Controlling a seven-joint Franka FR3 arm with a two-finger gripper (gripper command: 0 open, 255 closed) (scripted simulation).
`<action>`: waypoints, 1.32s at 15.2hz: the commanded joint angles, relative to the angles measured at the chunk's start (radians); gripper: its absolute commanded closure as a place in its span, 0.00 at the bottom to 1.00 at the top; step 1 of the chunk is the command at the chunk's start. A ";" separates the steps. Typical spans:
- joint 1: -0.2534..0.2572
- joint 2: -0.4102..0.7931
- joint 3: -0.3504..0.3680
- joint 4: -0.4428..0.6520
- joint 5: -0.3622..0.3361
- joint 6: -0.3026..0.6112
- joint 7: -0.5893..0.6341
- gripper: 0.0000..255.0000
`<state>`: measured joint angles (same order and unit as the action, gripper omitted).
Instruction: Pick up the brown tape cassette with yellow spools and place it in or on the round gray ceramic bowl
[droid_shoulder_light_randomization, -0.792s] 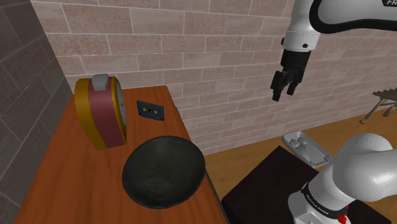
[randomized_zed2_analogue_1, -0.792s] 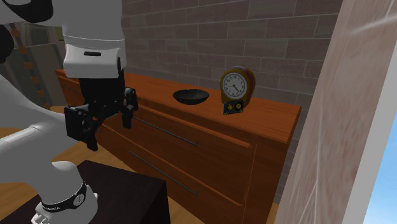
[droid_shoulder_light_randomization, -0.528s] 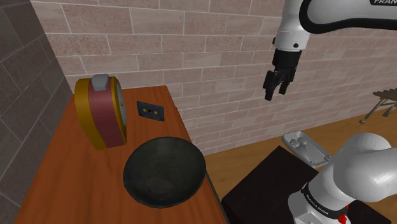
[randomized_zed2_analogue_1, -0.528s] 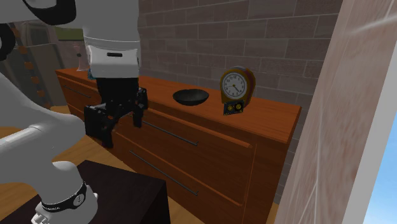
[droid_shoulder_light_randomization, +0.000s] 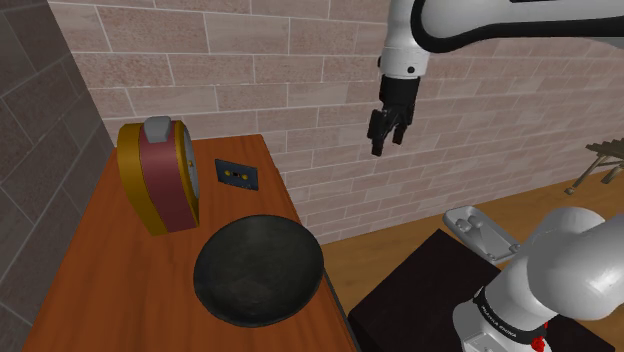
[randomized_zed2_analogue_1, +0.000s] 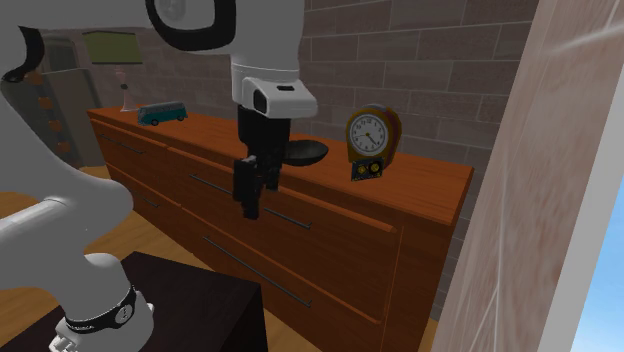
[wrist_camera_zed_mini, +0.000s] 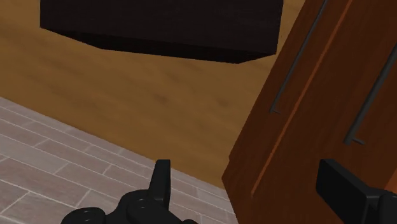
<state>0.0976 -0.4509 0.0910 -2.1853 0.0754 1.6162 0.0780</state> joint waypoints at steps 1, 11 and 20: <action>0.018 0.060 0.024 0.052 0.007 0.015 0.001 0.00; 0.098 0.366 0.131 0.345 -0.013 0.056 0.007 0.00; 0.197 0.664 0.216 0.699 -0.096 0.015 0.026 0.00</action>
<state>0.2835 0.1811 0.3001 -1.5323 -0.0093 1.6434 0.1060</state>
